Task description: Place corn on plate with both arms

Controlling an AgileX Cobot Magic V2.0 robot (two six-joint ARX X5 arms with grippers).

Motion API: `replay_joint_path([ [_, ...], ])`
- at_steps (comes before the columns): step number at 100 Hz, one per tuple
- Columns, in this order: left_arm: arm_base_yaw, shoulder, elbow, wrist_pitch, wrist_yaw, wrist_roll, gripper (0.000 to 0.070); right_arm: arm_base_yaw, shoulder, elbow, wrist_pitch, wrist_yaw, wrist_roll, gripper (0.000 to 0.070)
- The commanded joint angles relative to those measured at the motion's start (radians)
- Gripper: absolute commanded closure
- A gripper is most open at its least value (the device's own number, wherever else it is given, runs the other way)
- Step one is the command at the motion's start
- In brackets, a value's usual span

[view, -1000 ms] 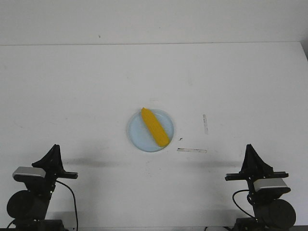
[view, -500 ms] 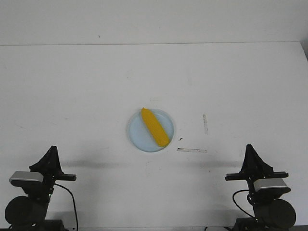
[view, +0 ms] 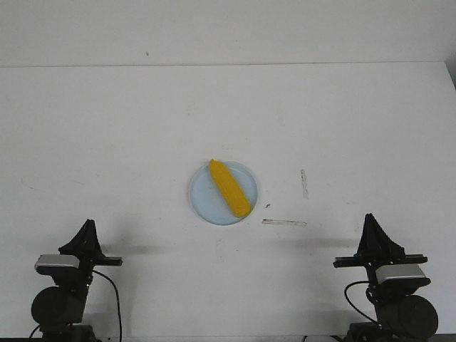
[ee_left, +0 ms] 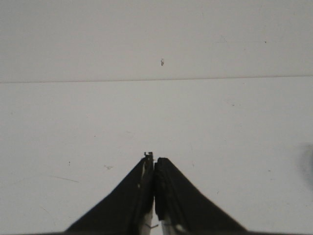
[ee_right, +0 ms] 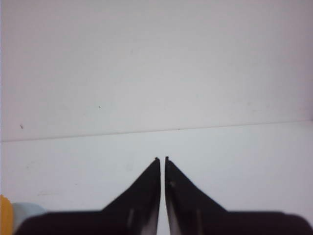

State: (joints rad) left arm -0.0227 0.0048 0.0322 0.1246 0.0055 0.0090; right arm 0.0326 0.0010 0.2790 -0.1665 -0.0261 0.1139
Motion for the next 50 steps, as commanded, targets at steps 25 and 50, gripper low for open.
replay_joint_path([
  [25, 0.000, -0.002, -0.019, -0.041, -0.057, -0.013, 0.0699, 0.001, 0.000, 0.010, 0.013, 0.000, 0.016, 0.0685],
  [50, 0.000, -0.002, -0.019, 0.006, -0.060, -0.012, 0.0699, 0.001, 0.000, 0.010, 0.013, 0.000, 0.016, 0.0685],
])
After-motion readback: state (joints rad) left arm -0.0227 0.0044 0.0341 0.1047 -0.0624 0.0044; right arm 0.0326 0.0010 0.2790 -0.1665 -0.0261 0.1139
